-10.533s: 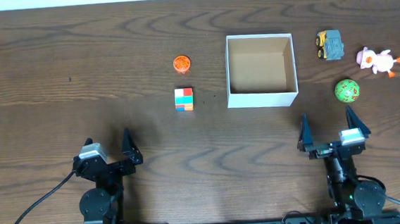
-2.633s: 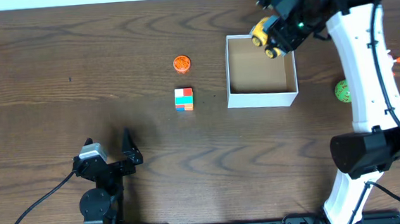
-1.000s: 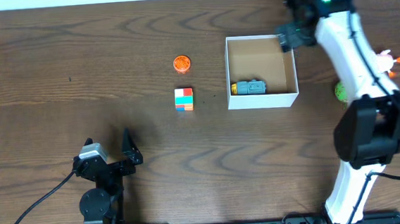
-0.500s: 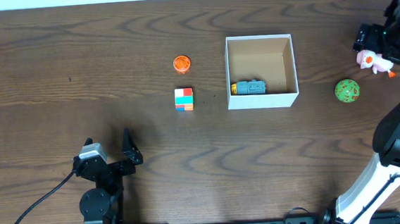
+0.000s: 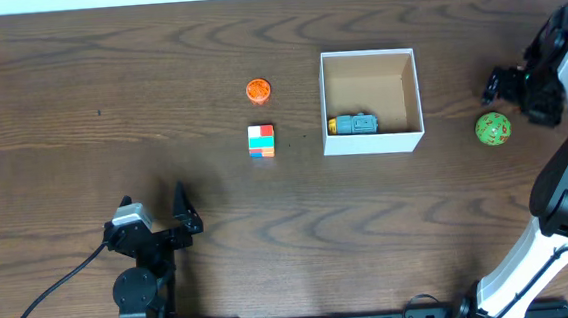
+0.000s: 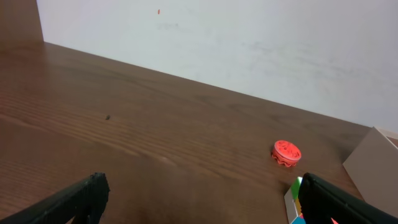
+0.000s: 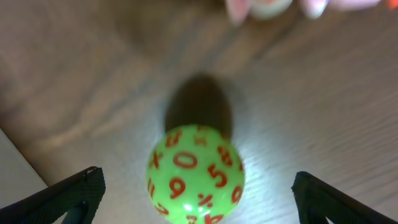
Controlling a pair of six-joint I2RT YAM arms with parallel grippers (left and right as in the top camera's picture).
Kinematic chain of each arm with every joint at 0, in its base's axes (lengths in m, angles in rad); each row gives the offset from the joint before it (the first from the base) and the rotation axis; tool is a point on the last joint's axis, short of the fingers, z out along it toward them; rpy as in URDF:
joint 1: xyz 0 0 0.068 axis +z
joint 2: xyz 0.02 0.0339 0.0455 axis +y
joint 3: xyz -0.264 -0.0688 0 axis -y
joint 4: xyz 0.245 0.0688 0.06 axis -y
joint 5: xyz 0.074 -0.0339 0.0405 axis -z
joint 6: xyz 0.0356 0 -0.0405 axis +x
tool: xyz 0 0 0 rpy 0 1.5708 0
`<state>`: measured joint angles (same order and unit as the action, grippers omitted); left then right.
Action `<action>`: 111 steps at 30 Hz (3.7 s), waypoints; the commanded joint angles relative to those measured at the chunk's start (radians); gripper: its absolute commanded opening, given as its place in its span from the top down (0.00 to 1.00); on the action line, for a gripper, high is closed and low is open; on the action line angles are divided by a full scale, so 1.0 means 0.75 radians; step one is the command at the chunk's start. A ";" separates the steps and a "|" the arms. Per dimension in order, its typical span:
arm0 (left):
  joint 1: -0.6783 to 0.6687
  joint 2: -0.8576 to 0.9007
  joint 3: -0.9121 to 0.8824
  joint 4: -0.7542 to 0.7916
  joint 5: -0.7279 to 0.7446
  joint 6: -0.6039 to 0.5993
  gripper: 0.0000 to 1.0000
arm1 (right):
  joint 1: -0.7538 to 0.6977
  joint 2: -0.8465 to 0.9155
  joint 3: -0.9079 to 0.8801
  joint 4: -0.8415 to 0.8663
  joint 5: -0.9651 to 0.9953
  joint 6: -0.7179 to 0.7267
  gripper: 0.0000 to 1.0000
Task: Pack container
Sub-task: 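Move the right gripper to the green ball and grasp it, then carry the green ball into the box and open the right gripper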
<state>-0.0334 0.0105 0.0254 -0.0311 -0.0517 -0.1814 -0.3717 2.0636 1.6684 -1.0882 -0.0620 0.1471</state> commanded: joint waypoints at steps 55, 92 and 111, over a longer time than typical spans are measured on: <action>0.006 -0.006 -0.028 -0.051 -0.011 0.021 0.02 | 0.067 -0.024 0.231 -0.132 -0.175 0.020 0.58; 0.006 -0.006 -0.028 -0.051 -0.011 0.022 0.02 | 0.837 -0.020 0.189 0.175 -0.009 -0.415 0.37; 0.006 -0.006 -0.028 -0.051 -0.011 0.022 0.02 | 0.722 -0.020 0.032 0.266 0.183 -0.225 0.37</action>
<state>-0.0334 0.0105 0.0254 -0.0311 -0.0517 -0.1814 0.1848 2.0617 1.6985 -0.8921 0.0517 -0.0704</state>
